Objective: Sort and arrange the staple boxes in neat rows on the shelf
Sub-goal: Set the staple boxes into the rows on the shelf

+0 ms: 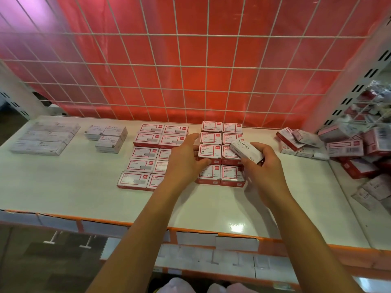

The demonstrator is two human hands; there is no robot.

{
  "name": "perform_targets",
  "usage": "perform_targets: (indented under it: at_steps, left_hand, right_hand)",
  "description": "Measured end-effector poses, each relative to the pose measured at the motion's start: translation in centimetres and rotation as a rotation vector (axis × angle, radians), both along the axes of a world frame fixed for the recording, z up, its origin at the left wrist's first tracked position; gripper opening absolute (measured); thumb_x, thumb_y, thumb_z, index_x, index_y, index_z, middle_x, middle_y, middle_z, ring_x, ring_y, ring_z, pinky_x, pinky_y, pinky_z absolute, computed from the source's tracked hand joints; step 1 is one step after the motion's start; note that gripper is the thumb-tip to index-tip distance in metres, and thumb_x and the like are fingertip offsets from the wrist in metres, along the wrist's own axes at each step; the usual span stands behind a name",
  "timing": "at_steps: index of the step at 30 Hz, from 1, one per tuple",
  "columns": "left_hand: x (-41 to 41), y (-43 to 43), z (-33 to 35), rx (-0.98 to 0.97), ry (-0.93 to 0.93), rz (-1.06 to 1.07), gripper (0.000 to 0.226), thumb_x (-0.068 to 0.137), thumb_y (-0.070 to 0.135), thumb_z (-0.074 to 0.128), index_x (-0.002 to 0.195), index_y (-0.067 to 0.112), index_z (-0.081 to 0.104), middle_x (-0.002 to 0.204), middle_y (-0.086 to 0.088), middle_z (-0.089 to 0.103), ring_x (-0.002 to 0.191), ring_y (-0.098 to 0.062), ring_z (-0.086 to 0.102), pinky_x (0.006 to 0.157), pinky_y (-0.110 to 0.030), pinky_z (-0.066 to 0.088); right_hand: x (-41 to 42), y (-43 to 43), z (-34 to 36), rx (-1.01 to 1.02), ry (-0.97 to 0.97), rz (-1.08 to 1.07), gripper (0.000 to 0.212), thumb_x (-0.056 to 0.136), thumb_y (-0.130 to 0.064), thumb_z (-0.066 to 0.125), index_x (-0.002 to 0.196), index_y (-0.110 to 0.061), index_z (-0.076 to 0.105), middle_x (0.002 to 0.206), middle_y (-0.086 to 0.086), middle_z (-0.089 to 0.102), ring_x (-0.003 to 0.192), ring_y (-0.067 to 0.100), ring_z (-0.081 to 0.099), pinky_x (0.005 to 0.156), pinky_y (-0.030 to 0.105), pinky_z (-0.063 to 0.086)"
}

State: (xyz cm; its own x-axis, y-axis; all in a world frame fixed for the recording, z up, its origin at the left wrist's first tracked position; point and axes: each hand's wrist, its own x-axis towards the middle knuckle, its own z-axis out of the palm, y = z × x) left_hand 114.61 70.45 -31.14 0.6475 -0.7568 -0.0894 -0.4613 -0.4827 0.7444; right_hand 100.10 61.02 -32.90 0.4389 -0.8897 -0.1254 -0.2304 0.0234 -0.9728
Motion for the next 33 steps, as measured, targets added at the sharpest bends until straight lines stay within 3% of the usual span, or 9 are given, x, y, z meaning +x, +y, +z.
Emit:
perform_targets:
  at_steps: [5, 11, 15, 19, 25, 28, 33]
  left_hand:
    - [-0.4, 0.0, -0.2, -0.012, -0.013, 0.028, 0.066, 0.083, 0.024, 0.073, 0.139, 0.024, 0.039, 0.123, -0.002, 0.066, 0.107, -0.02, 0.064, 0.095, -0.042, 0.051]
    - [-0.8, 0.1, -0.2, 0.002, -0.033, 0.026, 0.07, 0.082, 0.025, 0.073, 0.141, 0.024, 0.035, 0.127, -0.004, 0.063, 0.111, -0.024, 0.062, 0.096, -0.045, 0.051]
    - [-0.4, 0.6, 0.6, 0.045, -0.139, 0.019, 0.071, 0.083, 0.032, 0.072, 0.142, 0.022, 0.035, 0.133, -0.002, 0.056, 0.12, -0.022, 0.054, 0.098, -0.038, 0.044]
    - [-0.5, 1.0, 1.9, -0.078, -0.204, -0.018, 0.063, 0.083, 0.03, 0.072, 0.139, 0.02, 0.045, 0.133, 0.001, 0.056, 0.121, -0.017, 0.053, 0.103, -0.034, 0.04]
    - [-0.4, 1.6, 2.4, -0.227, 0.062, -0.133, 0.056, 0.085, 0.019, 0.07, 0.137, 0.023, 0.049, 0.126, 0.003, 0.063, 0.107, -0.007, 0.062, 0.094, -0.027, 0.052]
    - [-0.1, 2.1, 2.5, -0.314, 0.201, -0.123, 0.05, 0.086, 0.015, 0.069, 0.133, 0.017, 0.054, 0.121, 0.001, 0.066, 0.105, -0.005, 0.064, 0.093, -0.026, 0.052]
    - [0.7, 3.2, 3.0, -0.388, 0.26, -0.054, 0.037, 0.09, 0.015, 0.064, 0.126, 0.015, 0.06, 0.108, 0.005, 0.069, 0.097, 0.001, 0.064, 0.092, -0.025, 0.052]
  right_hand:
    - [0.0, 0.2, 0.0, -0.044, 0.01, -0.02, 0.042, 0.09, -0.019, 0.061, 0.128, -0.027, 0.044, 0.128, -0.003, 0.054, 0.106, 0.011, 0.055, 0.072, 0.021, 0.054]
    - [-0.2, 0.9, 0.3, -0.171, 0.041, -0.03, 0.046, 0.089, -0.015, 0.063, 0.131, -0.029, 0.047, 0.129, -0.01, 0.052, 0.107, 0.001, 0.044, 0.063, 0.007, 0.046]
    - [-0.2, 1.2, 1.1, -0.211, 0.044, 0.0, 0.05, 0.088, -0.009, 0.063, 0.131, -0.028, 0.047, 0.124, -0.013, 0.051, 0.106, 0.0, 0.045, 0.066, 0.007, 0.045]
    - [0.2, 1.8, 1.9, -0.193, -0.016, 0.042, 0.048, 0.087, -0.008, 0.064, 0.127, -0.029, 0.048, 0.116, -0.017, 0.053, 0.101, 0.002, 0.053, 0.075, 0.017, 0.052]
    - [0.9, 2.3, 2.6, -0.072, -0.154, 0.159, 0.045, 0.086, -0.005, 0.064, 0.121, -0.028, 0.051, 0.113, -0.015, 0.062, 0.102, -0.002, 0.059, 0.079, 0.02, 0.053]
    - [1.3, 2.7, 2.8, -0.013, -0.202, 0.164, 0.045, 0.085, -0.006, 0.065, 0.123, -0.023, 0.049, 0.116, -0.008, 0.063, 0.106, 0.005, 0.06, 0.083, 0.023, 0.053]
    - [2.5, 3.8, 3.1, -0.058, -0.191, 0.141, 0.038, 0.086, -0.017, 0.065, 0.122, -0.025, 0.055, 0.111, -0.002, 0.066, 0.1, 0.01, 0.063, 0.078, 0.022, 0.055]
